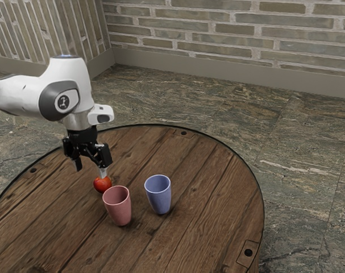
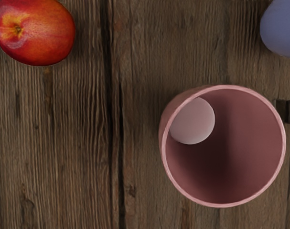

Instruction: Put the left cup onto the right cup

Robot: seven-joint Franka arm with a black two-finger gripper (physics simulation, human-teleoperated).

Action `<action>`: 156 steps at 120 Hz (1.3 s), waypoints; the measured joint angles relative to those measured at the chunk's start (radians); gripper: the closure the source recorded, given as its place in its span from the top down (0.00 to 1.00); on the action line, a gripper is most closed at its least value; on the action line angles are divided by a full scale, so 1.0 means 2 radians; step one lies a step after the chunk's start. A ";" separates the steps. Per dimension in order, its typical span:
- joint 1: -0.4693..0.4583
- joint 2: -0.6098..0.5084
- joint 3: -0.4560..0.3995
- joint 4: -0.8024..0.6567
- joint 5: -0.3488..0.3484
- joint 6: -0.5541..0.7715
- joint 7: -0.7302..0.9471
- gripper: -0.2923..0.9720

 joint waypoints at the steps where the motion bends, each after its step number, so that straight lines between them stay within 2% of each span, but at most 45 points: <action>1: 0.000 0.002 0.000 -0.001 -0.001 0.003 -0.001 0.77; 19: 0.004 0.032 -0.001 -0.017 -0.014 0.040 -0.023 0.77; 52: 0.024 0.073 -0.013 -0.028 -0.015 0.085 -0.051 0.77; 85: 0.001 0.098 -0.022 -0.028 -0.018 0.120 -0.069 0.76; 91: 0.006 0.100 -0.022 -0.028 -0.016 0.124 -0.071 0.69; 107: 0.009 0.099 -0.022 -0.028 -0.004 0.128 -0.075 0.44; 118: 0.008 0.097 -0.022 -0.027 0.002 0.129 -0.078 0.32; 134: 0.007 0.096 -0.023 -0.025 0.005 0.130 -0.082 0.22; 156: 0.005 0.092 -0.032 -0.022 0.006 0.131 -0.087 0.17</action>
